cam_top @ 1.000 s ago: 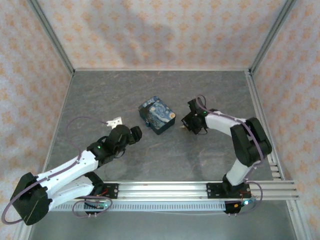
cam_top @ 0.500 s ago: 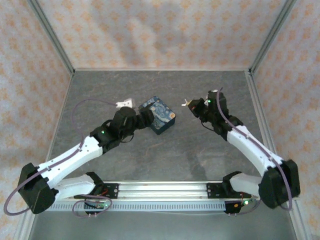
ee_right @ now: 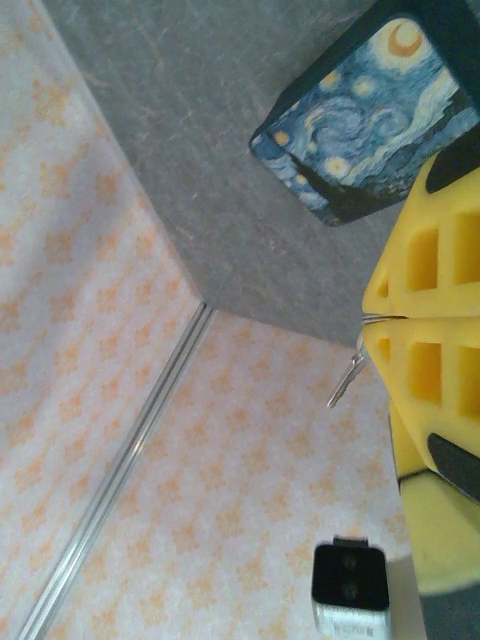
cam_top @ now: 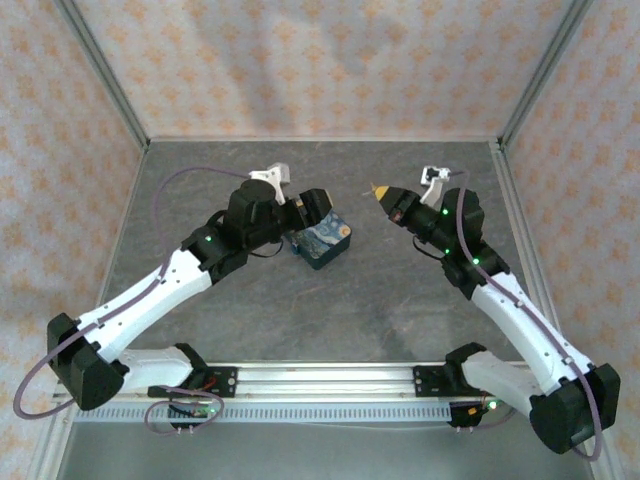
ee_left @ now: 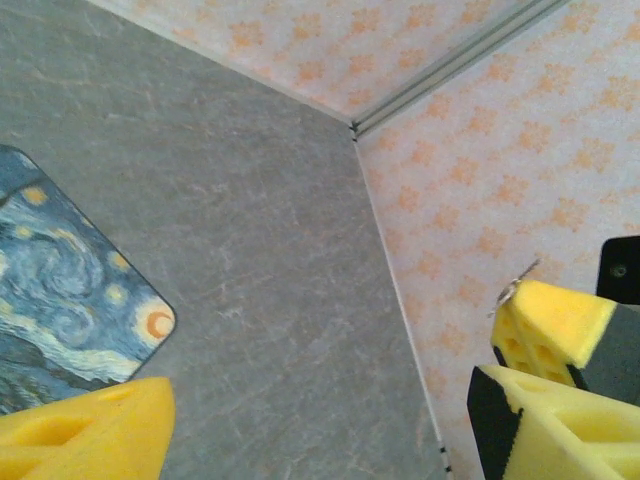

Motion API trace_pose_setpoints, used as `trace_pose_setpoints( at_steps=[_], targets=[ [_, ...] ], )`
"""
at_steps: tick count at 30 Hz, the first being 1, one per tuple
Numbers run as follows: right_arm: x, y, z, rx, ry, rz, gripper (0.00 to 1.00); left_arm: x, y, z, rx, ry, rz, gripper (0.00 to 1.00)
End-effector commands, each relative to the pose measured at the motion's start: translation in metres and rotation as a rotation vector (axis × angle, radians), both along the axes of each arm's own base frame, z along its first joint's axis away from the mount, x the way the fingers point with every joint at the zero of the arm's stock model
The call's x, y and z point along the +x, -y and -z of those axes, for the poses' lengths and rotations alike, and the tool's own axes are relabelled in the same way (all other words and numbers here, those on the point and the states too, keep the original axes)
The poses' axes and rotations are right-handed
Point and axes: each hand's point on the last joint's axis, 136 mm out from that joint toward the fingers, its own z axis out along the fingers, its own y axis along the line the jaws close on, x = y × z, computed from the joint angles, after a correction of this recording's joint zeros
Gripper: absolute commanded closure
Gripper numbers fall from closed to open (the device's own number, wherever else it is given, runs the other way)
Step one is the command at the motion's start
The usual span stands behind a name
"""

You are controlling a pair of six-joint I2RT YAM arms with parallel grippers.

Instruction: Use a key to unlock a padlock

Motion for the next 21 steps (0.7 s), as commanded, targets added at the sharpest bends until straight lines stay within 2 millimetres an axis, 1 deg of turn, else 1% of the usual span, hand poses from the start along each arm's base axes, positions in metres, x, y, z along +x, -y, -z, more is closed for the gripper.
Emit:
trace_pose_setpoints(
  at_steps=[1,4,7,11,14,17,21],
  targets=[
    [-0.001,0.0,-0.023,0.045,0.082,-0.001,1.0,-0.003,0.014,-0.022,-0.117,0.03,0.039,0.24],
    [-0.002,0.0,-0.029,0.046,0.114,0.004,1.0,-0.002,0.017,-0.03,-0.142,0.039,0.044,0.24],
    [-0.002,0.003,-0.025,-0.07,0.142,0.042,1.0,0.0,0.022,-0.038,-0.184,0.033,0.047,0.24],
    [-0.001,0.008,-0.027,-0.222,0.197,0.1,1.0,0.005,0.028,-0.046,-0.206,-0.005,0.037,0.24],
    [0.001,0.016,-0.029,-0.286,0.222,0.155,1.0,0.008,0.03,-0.051,-0.212,-0.033,0.024,0.24],
    [0.0,0.017,-0.033,-0.292,0.233,0.159,1.0,0.009,0.033,-0.055,-0.216,-0.039,0.026,0.24],
    [-0.003,0.011,-0.033,-0.254,0.217,0.129,1.0,0.011,0.038,-0.061,-0.235,-0.029,0.039,0.24]
  ],
)
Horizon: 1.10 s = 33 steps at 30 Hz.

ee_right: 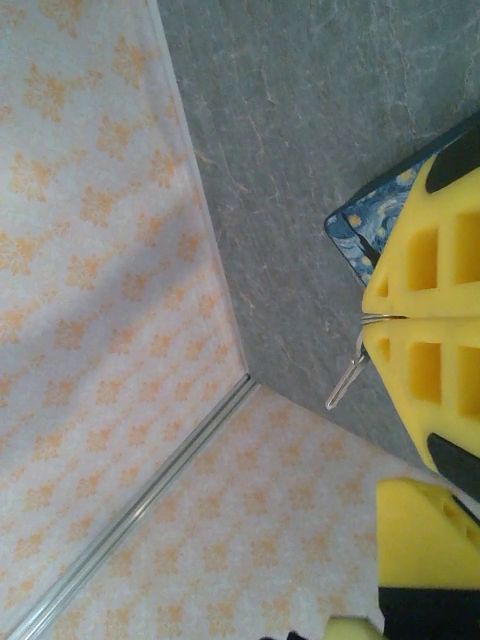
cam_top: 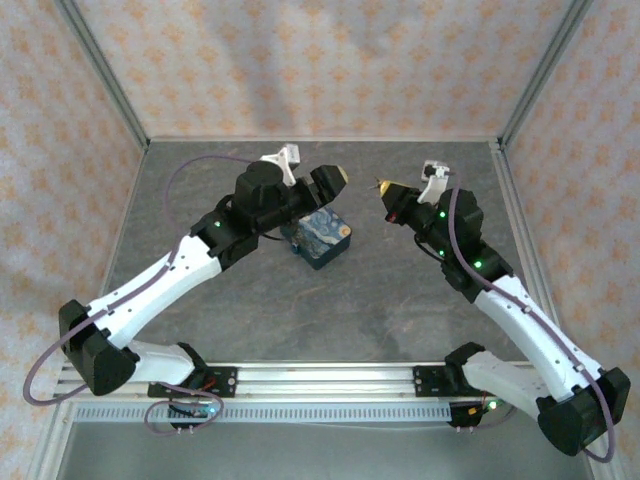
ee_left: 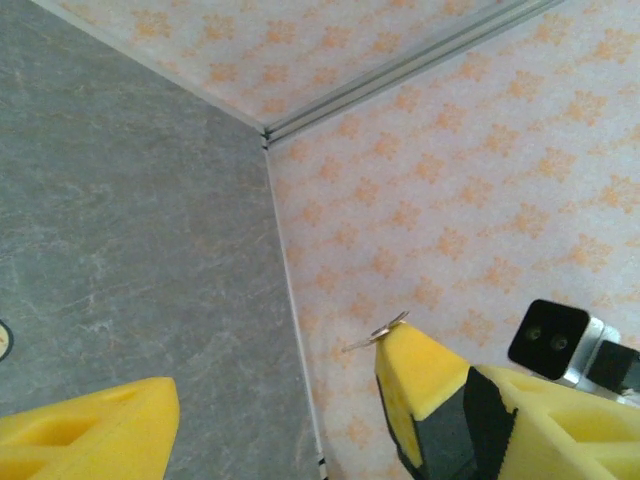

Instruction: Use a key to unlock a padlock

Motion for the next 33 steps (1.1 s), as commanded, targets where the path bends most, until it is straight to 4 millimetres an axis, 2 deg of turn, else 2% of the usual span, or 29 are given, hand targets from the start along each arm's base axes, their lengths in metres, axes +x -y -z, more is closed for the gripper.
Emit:
trace_pose_setpoints(
  at_steps=[1,5,11,19,26,33],
  targets=[
    [-0.006,-0.002,-0.018,0.019,0.032,-0.016,1.0,-0.002,0.008,-0.011,-0.024,0.006,0.027,0.24],
    [-0.01,-0.011,-0.017,0.067,0.013,-0.059,1.0,0.0,0.01,-0.012,-0.008,0.014,0.034,0.3],
    [-0.007,0.004,-0.017,-0.103,0.094,0.067,1.0,0.002,0.019,-0.009,-0.024,-0.058,0.03,0.32],
    [-0.004,0.008,-0.026,-0.256,0.181,0.161,1.0,0.003,0.036,-0.008,-0.065,-0.159,0.042,0.31],
    [-0.008,0.0,-0.03,-0.324,0.231,0.169,1.0,0.003,0.054,-0.004,-0.088,-0.21,0.063,0.34],
    [-0.012,-0.012,-0.024,-0.407,0.256,0.158,1.0,0.004,0.062,-0.002,-0.092,-0.226,0.071,0.41]
  ],
)
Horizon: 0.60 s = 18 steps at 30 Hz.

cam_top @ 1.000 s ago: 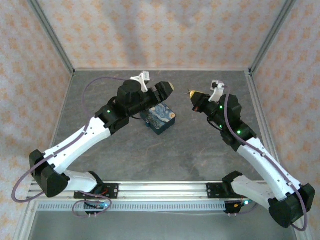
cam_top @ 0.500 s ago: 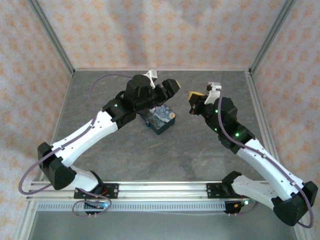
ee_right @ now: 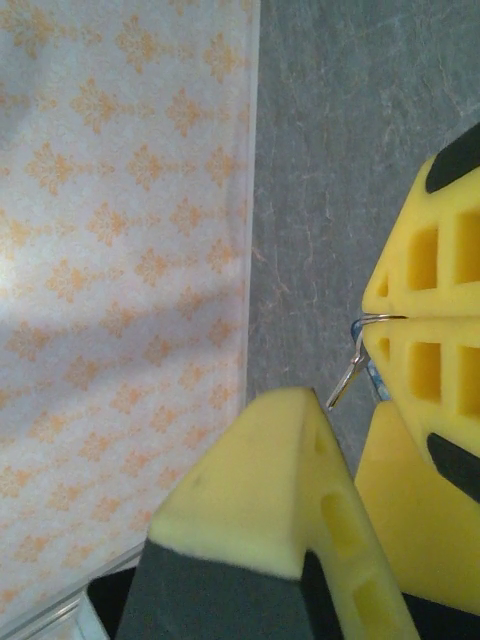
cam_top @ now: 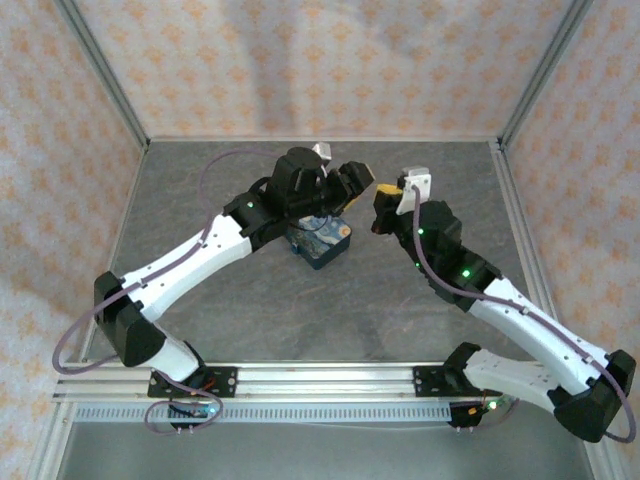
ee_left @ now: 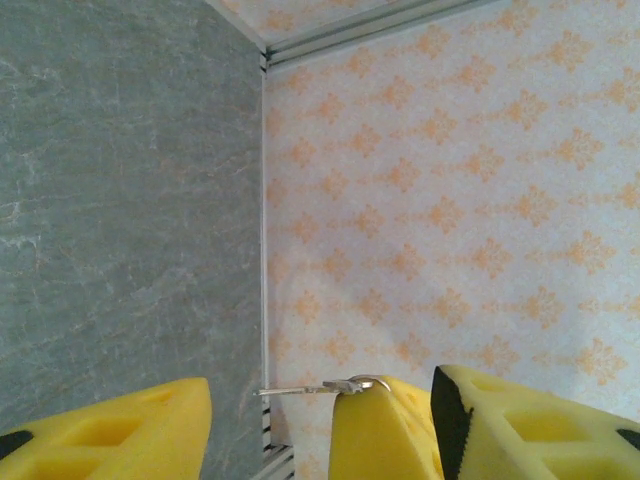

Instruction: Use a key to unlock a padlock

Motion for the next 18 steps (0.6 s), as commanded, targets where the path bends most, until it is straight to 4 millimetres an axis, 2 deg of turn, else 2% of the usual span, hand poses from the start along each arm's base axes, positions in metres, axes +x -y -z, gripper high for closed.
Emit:
trace_pose_setpoints(
  at_steps=[1,11,18],
  targets=[
    [0.0,0.001,-0.018,-0.043,0.072,0.034,1.0,-0.004,0.005,-0.012,-0.028,-0.007,0.013,0.42],
    [-0.006,-0.003,-0.019,-0.158,0.158,0.072,1.0,-0.005,0.001,-0.006,-0.005,-0.026,0.002,0.56],
    [-0.01,-0.01,-0.016,-0.285,0.219,0.097,1.0,-0.003,-0.001,-0.006,-0.009,-0.026,-0.011,0.55]
  ],
)
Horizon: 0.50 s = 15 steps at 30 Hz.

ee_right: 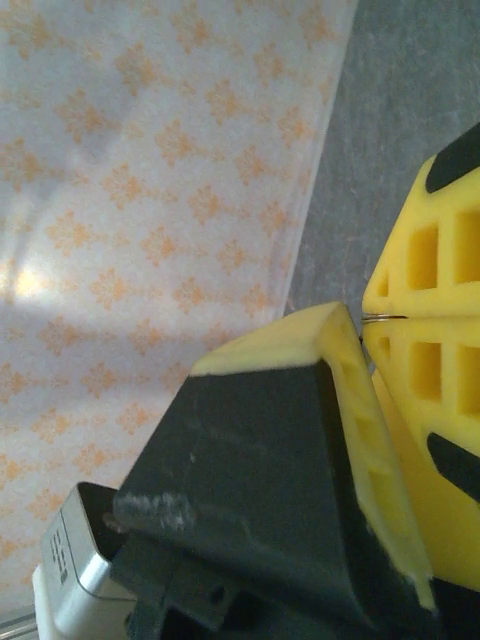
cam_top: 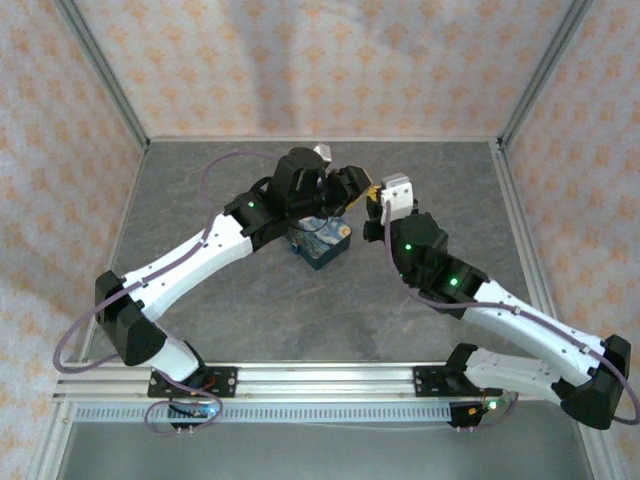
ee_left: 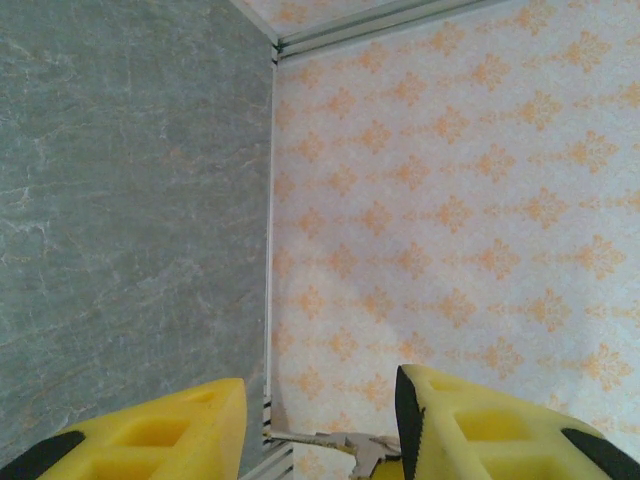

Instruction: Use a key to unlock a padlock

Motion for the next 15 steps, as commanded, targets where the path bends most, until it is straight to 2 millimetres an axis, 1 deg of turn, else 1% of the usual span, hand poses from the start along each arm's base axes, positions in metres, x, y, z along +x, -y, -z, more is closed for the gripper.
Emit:
trace_pose_setpoints(
  at_steps=[1,6,8,10,12,15],
  targets=[
    [0.001,0.0032,-0.0058,-0.06,0.065,0.057,1.0,-0.0017,0.0001,-0.0108,-0.012,0.008,-0.003,0.55],
    [0.0009,0.002,-0.0046,-0.103,0.096,0.09,1.0,-0.0025,0.0005,-0.01,-0.017,0.002,-0.001,0.57],
    [0.0027,0.0004,-0.0015,-0.153,0.106,0.115,1.0,-0.0033,-0.0002,-0.0095,-0.015,0.001,-0.002,0.62],
    [0.0031,-0.0021,0.0006,-0.181,0.115,0.121,1.0,-0.0029,-0.002,-0.0086,-0.014,0.001,-0.007,0.64],
    [0.0029,-0.0037,0.0016,-0.192,0.119,0.121,1.0,-0.0025,-0.004,-0.0076,-0.012,0.0,-0.012,0.66],
    [0.0027,-0.005,0.0032,-0.201,0.122,0.122,1.0,-0.0015,-0.0061,-0.0052,-0.013,-0.005,-0.018,0.73]
  ],
)
